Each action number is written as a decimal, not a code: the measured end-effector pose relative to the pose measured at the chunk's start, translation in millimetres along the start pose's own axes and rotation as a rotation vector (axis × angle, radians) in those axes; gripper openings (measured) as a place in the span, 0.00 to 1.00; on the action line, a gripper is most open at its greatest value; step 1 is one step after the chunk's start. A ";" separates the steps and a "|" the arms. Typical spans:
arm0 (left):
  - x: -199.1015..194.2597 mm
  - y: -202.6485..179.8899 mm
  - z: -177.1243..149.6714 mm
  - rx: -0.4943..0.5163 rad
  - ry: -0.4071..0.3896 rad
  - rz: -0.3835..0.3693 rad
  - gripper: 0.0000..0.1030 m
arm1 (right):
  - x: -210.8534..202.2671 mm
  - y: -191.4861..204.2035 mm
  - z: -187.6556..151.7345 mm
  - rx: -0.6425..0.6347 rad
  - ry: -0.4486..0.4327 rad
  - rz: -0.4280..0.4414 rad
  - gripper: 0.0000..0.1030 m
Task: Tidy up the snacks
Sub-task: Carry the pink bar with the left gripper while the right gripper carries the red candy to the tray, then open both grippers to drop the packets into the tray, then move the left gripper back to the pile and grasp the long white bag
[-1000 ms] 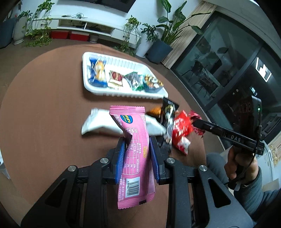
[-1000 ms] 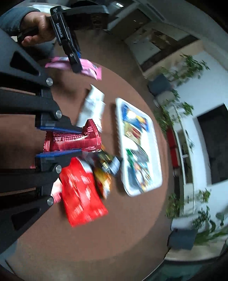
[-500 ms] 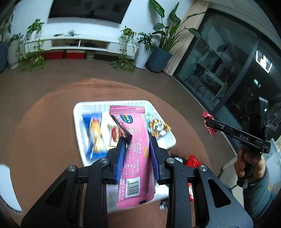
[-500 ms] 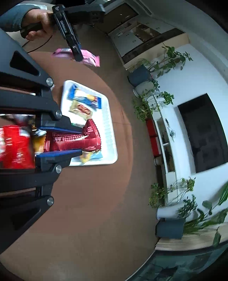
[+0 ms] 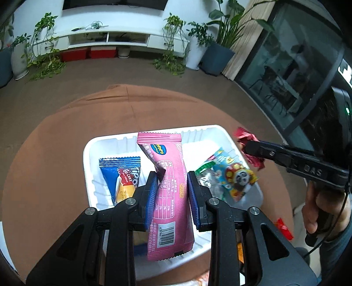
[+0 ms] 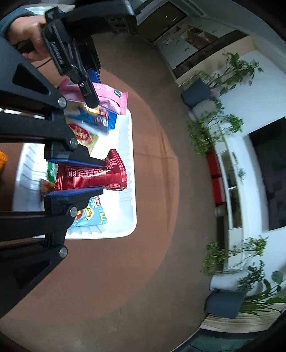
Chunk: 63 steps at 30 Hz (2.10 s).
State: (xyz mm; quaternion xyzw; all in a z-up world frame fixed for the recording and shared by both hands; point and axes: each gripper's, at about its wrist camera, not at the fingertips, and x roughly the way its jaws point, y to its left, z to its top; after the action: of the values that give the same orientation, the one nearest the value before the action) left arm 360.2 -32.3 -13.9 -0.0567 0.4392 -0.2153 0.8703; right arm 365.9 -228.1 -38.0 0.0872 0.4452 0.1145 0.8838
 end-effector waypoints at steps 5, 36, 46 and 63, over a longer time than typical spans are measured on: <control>30.2 9.0 1.8 0.000 0.028 0.010 0.25 | 33.6 -2.1 -0.5 0.000 0.049 -0.031 0.19; 53.6 2.1 -4.4 0.049 0.053 0.053 0.63 | 48.9 -8.2 -1.8 -0.013 0.085 -0.073 0.48; -7.9 -21.3 -30.2 0.169 0.013 0.043 0.96 | -45.6 -6.2 -19.2 0.026 -0.085 0.026 0.83; -59.2 -75.4 -161.8 0.678 0.088 -0.082 1.00 | -125.9 -26.9 -211.0 0.197 -0.114 0.206 0.88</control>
State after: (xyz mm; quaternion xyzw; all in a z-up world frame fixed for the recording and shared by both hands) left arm 177.2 -60.4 -46.7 0.2274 0.3772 -0.3862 0.8105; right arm 126.3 -278.1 -72.5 0.2251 0.3918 0.1553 0.8785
